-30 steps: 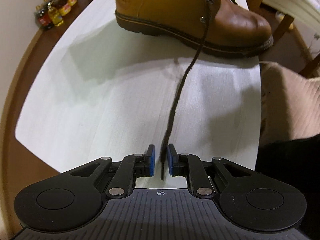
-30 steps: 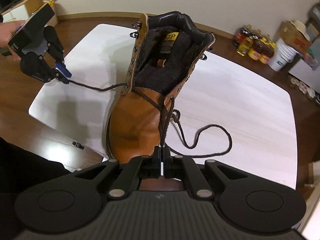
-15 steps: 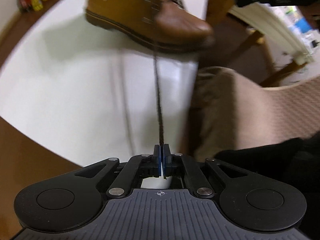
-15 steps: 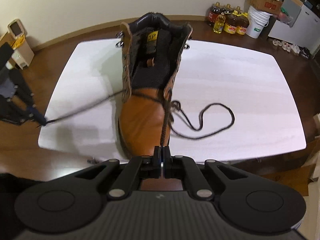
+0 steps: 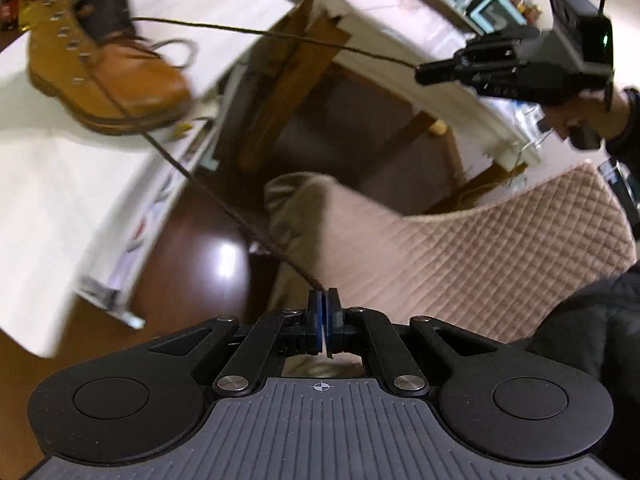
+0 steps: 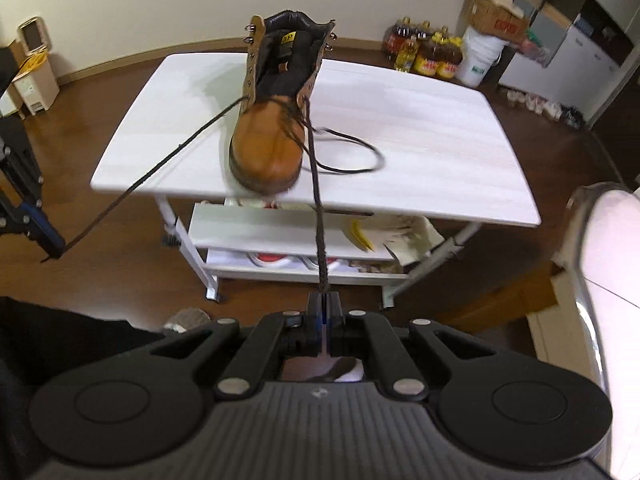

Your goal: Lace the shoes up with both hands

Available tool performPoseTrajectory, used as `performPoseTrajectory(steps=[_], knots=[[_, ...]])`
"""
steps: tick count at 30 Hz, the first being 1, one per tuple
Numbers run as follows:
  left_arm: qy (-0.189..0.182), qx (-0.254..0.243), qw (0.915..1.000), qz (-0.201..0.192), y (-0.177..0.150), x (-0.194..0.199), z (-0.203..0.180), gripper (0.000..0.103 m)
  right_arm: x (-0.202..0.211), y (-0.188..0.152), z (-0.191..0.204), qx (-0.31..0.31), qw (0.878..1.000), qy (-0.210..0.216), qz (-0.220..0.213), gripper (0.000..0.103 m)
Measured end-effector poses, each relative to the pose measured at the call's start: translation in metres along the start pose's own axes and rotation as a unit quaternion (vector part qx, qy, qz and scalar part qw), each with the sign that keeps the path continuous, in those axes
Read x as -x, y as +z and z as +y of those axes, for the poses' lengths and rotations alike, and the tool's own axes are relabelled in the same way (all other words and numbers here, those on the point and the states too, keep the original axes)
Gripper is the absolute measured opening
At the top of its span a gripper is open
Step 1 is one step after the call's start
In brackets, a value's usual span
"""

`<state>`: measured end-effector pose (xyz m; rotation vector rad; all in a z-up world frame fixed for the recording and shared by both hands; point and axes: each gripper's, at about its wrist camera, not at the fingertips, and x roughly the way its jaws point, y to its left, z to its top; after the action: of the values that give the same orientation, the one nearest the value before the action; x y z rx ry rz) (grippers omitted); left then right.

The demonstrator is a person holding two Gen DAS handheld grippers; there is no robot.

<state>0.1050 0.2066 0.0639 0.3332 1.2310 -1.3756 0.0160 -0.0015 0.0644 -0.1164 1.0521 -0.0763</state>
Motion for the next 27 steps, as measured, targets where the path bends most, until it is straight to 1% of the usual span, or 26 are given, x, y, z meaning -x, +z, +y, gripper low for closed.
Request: performPoseTrajectory(steps=[3, 4, 7, 9, 13, 15, 17, 20, 22, 25, 27], knots=[[-0.011, 0.019, 0.9996, -0.019, -0.016, -0.013, -0.055, 0.001, 0.027, -0.039, -0.012, 0.009, 1.000, 0.000, -0.019, 0.002], [-0.013, 0.022, 0.9994, -0.021, -0.019, -0.014, -0.064, 0.001, 0.034, -0.048, -0.016, 0.010, 1.000, 0.001, -0.023, 0.002], [-0.024, 0.041, 0.9982, -0.037, -0.025, -0.021, -0.097, 0.001, 0.050, -0.064, -0.025, 0.001, 0.999, 0.019, -0.033, 0.002], [-0.033, 0.051, 0.9967, -0.054, -0.026, -0.025, -0.113, 0.001, 0.056, -0.071, -0.022, 0.016, 0.999, 0.022, -0.031, 0.001], [-0.035, 0.058, 0.9943, -0.082, -0.027, -0.021, -0.118, 0.001, 0.063, -0.091, -0.019, 0.025, 0.999, 0.026, -0.006, 0.000], [-0.033, 0.061, 0.9936, -0.090, -0.029, -0.022, -0.117, 0.001, 0.069, -0.101, -0.020, 0.008, 1.000, 0.023, 0.002, 0.000], [-0.026, 0.065, 0.9932, -0.093, -0.031, -0.022, -0.113, 0.001, 0.072, -0.106, -0.020, -0.012, 1.000, 0.025, 0.002, 0.000], [-0.015, 0.077, 0.9919, -0.100, -0.036, -0.015, -0.103, 0.001, 0.067, -0.098, -0.014, -0.023, 0.999, 0.036, -0.007, 0.000], [-0.004, 0.082, 0.9909, -0.107, -0.038, -0.008, -0.097, 0.001, 0.057, -0.084, -0.009, -0.025, 0.998, 0.047, -0.026, 0.000], [0.010, 0.092, 0.9889, -0.116, -0.039, 0.001, -0.088, 0.001, 0.030, -0.067, -0.005, -0.030, 0.997, 0.062, -0.047, 0.001], [0.029, 0.108, 0.9863, -0.121, -0.038, 0.008, -0.079, 0.001, 0.005, -0.058, -0.007, -0.041, 0.995, 0.077, -0.056, 0.002]])
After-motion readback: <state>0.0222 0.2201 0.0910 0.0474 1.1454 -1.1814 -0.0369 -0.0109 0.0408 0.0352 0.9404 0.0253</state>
